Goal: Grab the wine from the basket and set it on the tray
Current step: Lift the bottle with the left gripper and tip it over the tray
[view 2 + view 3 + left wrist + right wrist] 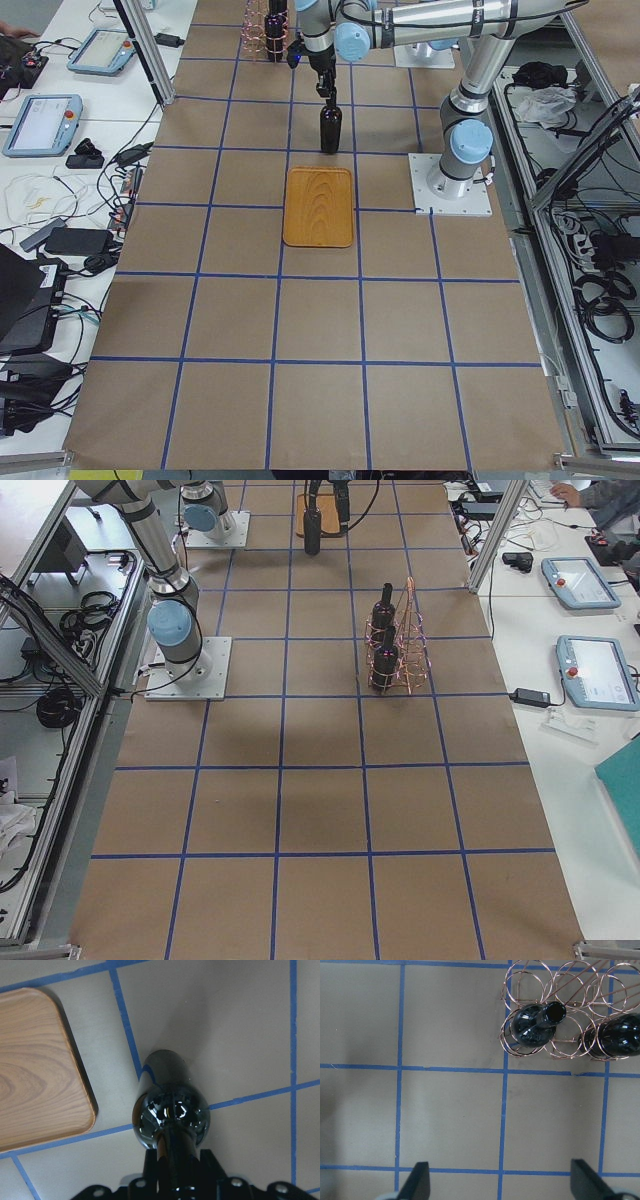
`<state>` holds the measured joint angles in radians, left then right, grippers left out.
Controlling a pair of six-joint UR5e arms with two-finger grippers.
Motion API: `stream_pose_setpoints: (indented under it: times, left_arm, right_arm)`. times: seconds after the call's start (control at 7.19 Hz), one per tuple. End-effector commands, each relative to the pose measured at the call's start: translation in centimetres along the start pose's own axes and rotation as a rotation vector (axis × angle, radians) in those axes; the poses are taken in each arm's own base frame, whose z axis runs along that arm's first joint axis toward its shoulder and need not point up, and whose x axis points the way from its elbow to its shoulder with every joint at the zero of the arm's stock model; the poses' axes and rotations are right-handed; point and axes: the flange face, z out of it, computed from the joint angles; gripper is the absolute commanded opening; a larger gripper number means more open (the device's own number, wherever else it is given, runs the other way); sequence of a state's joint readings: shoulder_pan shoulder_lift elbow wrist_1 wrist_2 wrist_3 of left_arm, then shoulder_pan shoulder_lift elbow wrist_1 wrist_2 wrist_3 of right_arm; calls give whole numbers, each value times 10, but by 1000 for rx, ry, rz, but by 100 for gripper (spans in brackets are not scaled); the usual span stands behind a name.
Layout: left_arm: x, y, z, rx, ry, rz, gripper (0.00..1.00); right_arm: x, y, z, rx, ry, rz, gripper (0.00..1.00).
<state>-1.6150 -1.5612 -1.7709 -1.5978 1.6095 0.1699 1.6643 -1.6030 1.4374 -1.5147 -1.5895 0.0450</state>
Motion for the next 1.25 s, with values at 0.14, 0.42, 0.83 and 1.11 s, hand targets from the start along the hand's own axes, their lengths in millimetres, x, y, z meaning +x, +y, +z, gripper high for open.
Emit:
stream_pose_setpoints:
  times: [0.14, 0.42, 0.83, 1.11]
  left_arm:
    - [-50, 4, -46, 39, -46, -30, 0]
    - [-126, 20, -55, 46, -28, -35, 0]
    - [-205, 34, -37, -8, -35, 9, 0]
    - [-212, 29, -25, -29, -18, -1, 0]
  right_arm:
    - [2, -1, -1, 4, 3, 4, 100]
    - [2, -1, 0, 0, 9, 4, 100]
    - [-1, 0, -1, 2, -6, 0, 100]
    - [0, 1, -1, 1, -5, -1, 100]
